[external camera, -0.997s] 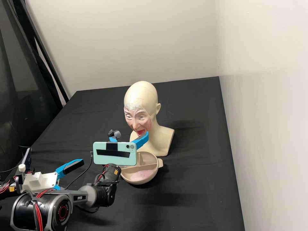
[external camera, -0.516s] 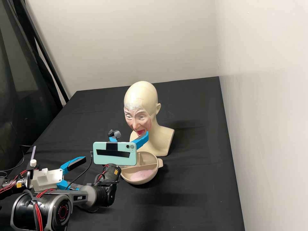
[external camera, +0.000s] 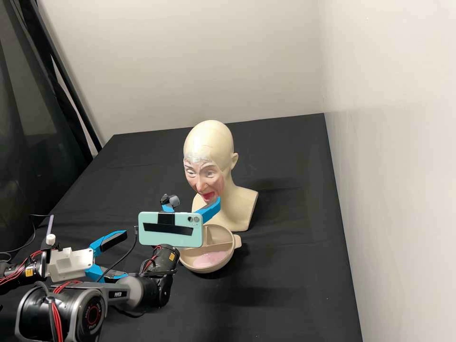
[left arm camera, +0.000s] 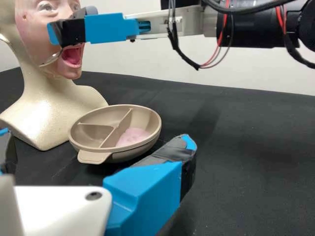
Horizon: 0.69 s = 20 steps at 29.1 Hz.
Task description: Feed the grandma with a spoon
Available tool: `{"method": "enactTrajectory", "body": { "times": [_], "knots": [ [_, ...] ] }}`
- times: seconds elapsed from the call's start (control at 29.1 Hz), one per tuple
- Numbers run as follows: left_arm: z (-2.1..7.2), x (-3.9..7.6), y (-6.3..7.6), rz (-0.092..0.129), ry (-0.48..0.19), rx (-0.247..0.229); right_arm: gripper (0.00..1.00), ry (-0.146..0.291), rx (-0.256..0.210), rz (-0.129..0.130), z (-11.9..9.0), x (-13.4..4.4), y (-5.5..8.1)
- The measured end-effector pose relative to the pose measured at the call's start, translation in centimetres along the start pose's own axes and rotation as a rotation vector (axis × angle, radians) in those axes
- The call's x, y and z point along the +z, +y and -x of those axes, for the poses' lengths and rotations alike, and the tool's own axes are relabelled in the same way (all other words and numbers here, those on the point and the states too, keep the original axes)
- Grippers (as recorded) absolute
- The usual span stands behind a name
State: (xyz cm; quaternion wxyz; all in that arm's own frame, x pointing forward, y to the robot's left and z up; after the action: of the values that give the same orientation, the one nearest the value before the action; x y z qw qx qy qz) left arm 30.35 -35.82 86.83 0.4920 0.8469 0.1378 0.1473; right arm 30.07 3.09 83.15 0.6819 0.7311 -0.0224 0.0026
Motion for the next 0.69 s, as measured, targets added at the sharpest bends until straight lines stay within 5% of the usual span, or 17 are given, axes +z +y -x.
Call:
{"method": "enactTrajectory", "body": {
  "times": [0.21,0.24,0.69],
  "knots": [
    [0.00,0.0,0.0,0.000,0.000,0.000,1.00,-0.003,0.003,-0.014,1.1,0.6,0.5],
    [0.00,0.0,0.0,0.000,0.000,0.000,0.00,-0.004,0.004,-0.020,1.2,0.7,0.6],
    [0.00,0.0,0.0,0.000,0.000,0.000,0.00,0.020,0.012,-0.015,2.6,1.4,1.1]
  ]
}}
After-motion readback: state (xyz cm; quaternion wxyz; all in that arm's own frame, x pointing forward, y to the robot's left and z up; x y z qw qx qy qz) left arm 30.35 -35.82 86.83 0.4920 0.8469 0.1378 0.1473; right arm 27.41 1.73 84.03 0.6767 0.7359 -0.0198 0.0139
